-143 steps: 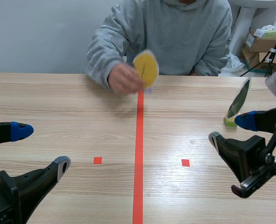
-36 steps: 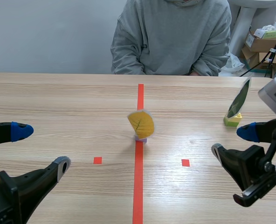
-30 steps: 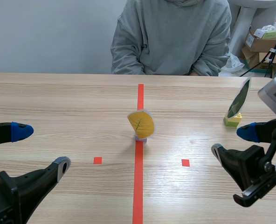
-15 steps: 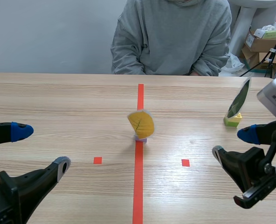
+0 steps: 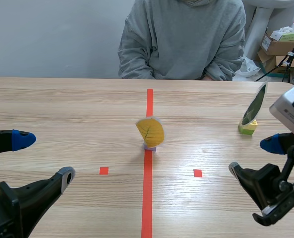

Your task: Do the leaf sorting experiment

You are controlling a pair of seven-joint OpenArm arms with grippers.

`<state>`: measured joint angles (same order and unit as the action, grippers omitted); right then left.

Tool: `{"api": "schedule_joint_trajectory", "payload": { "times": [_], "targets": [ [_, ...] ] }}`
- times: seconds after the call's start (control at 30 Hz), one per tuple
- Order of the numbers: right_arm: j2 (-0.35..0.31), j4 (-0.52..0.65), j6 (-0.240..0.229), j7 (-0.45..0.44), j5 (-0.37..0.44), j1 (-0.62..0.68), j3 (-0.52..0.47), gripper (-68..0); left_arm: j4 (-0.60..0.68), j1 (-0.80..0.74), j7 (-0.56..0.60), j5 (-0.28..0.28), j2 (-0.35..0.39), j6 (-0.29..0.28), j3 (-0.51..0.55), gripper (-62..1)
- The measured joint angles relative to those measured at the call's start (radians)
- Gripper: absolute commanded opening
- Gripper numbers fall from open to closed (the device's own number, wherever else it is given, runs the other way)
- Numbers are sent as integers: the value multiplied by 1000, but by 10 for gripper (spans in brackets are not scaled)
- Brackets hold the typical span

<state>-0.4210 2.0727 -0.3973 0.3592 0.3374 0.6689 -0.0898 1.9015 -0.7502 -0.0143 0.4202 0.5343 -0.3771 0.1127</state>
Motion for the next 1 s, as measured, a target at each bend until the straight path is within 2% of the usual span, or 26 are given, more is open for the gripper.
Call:
{"api": "schedule_joint_trajectory", "payload": {
  "times": [0.17,0.4,0.6,0.8,1.0],
  "targets": [
    [0,-66,-12,-14,-42,-98,0,-169,0,0,0,0,0,0,0,8],
    [0,-328,-172,-48,-43,-323,37,-169,0,0,0,0,0,0,0,8],
    [0,-572,-278,-117,-47,-515,166,-169,0,0,0,0,0,0,0,8],
    [4,-744,-284,-201,-89,-693,326,-170,0,0,0,0,0,0,0,8],
    [86,-901,-284,-224,-143,-842,431,-170,0,0,0,0,0,0,0,8]
  ]
}}
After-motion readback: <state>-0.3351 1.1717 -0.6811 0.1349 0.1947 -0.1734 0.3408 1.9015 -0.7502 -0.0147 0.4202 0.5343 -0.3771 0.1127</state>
